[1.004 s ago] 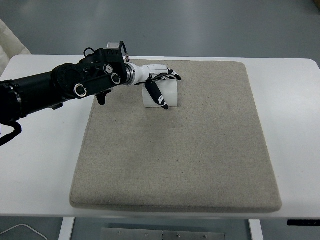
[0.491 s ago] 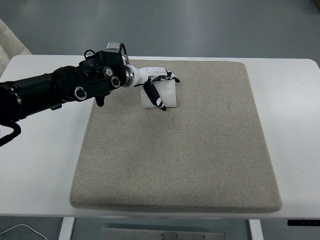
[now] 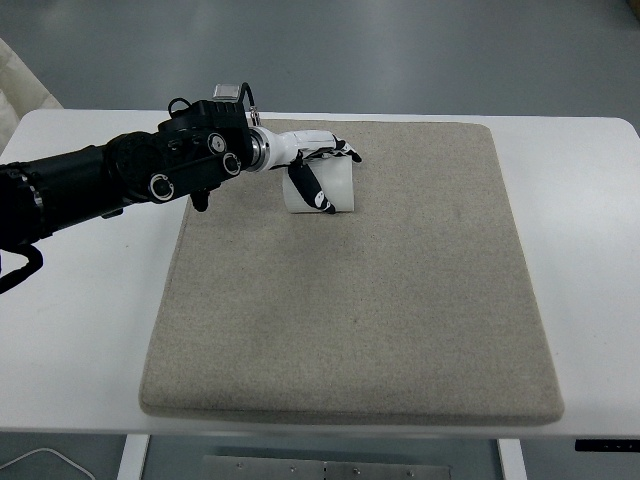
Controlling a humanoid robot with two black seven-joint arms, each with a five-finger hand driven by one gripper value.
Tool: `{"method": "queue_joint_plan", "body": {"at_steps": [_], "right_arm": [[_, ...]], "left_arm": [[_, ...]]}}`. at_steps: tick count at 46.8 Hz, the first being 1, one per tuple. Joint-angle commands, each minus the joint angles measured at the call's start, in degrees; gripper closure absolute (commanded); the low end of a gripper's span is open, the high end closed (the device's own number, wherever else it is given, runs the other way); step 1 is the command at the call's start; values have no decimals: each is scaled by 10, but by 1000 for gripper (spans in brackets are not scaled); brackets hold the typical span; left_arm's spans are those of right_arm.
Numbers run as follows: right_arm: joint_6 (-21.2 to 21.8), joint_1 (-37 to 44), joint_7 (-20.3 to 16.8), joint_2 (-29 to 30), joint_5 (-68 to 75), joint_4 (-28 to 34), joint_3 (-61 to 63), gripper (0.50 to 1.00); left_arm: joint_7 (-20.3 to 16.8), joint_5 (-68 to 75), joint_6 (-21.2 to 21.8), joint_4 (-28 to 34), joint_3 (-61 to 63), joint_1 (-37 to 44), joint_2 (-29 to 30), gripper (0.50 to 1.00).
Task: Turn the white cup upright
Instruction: 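Roll the cup with the left hand, tilting its opening upward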
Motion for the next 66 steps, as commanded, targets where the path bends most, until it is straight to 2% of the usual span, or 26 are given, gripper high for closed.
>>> {"method": "queue_joint_plan", "body": {"at_steps": [1,13,23,32,48,53,66], "right_arm": [[0,0,0,0,0,0,0,570],[0,0,0,0,0,0,0,570],[0,0,0,0,0,0,0,570],[0,0,-1,0,-1,0,0,570],[0,0,-1,0,-1,0,-1,570],[0,-1,-1,0,-1,0,-1,570],[0,-4,0,0,-1,0,-1,570]], "left_arm": [[-3,-6,1,0,-5,-1,3,1000],[-19,-9,-10,-1,-101,3,19,1000],[-42,-42,-46,-1,-188,53,30,1000],[-123,-46,-57,1,-241,101,33,1000],[-297,-46,-56,4,-252,173,32,1000],[-354,-46,-53,30,-252,189,27,1000],[-354,-63,-53,79,-252,226,24,1000]]}}
